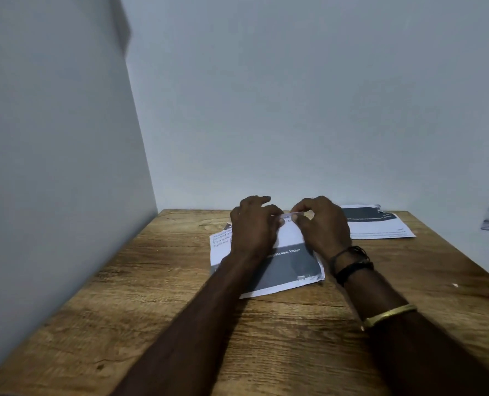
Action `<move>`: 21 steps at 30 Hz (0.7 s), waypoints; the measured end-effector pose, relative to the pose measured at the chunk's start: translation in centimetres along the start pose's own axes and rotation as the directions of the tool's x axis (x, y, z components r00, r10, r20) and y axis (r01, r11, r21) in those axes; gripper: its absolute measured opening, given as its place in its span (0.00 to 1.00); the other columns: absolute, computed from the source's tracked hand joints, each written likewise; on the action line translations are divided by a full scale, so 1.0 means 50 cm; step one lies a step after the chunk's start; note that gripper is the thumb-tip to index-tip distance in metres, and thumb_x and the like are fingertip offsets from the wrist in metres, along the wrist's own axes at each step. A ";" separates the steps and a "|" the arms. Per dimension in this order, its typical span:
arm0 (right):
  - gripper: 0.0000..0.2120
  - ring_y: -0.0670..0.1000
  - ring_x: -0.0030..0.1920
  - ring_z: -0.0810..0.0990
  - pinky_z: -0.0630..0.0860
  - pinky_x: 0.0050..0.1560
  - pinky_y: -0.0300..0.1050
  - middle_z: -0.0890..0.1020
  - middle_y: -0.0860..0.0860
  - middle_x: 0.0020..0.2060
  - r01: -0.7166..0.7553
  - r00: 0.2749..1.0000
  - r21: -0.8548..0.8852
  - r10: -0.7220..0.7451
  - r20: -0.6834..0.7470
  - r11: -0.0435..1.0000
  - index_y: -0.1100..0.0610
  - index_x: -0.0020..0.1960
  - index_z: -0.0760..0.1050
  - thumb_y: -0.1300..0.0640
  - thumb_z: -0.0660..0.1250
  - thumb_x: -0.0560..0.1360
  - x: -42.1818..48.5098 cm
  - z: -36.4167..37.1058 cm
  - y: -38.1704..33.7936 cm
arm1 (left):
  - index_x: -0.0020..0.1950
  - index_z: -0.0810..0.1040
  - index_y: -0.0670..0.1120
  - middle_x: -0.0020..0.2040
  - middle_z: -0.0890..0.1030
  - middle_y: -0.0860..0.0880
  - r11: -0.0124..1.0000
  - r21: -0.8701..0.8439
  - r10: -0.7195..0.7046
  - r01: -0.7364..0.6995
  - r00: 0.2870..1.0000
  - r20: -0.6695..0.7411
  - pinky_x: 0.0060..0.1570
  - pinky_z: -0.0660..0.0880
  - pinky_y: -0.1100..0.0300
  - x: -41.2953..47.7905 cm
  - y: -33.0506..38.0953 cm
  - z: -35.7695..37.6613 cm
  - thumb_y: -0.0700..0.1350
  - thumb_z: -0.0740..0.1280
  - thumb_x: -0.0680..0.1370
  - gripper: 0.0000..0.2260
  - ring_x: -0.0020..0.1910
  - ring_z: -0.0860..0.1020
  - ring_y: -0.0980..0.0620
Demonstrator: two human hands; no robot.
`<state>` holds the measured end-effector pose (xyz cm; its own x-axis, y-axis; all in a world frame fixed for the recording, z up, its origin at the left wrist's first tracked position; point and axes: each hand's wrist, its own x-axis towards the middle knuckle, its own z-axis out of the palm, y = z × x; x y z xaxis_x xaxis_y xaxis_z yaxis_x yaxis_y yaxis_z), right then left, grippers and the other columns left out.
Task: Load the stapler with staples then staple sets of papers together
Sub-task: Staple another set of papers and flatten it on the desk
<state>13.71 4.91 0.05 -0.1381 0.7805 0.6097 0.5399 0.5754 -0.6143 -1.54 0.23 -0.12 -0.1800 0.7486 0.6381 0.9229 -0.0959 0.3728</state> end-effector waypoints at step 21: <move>0.05 0.53 0.48 0.80 0.69 0.45 0.43 0.85 0.49 0.46 -0.134 0.970 0.106 0.152 -0.187 0.985 0.51 0.44 0.79 0.59 0.68 0.78 0.013 -0.032 0.014 | 0.45 0.84 0.53 0.43 0.87 0.55 0.987 -0.144 -0.073 0.065 0.996 -0.052 0.55 0.76 0.48 0.005 -0.056 -0.044 0.56 0.71 0.73 0.08 0.48 0.83 0.51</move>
<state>15.34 5.43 0.79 0.1038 0.7994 0.5918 0.4623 0.4881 -0.7403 -4.92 -0.75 0.46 -0.2648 0.7181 0.6436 0.8508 -0.1401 0.5065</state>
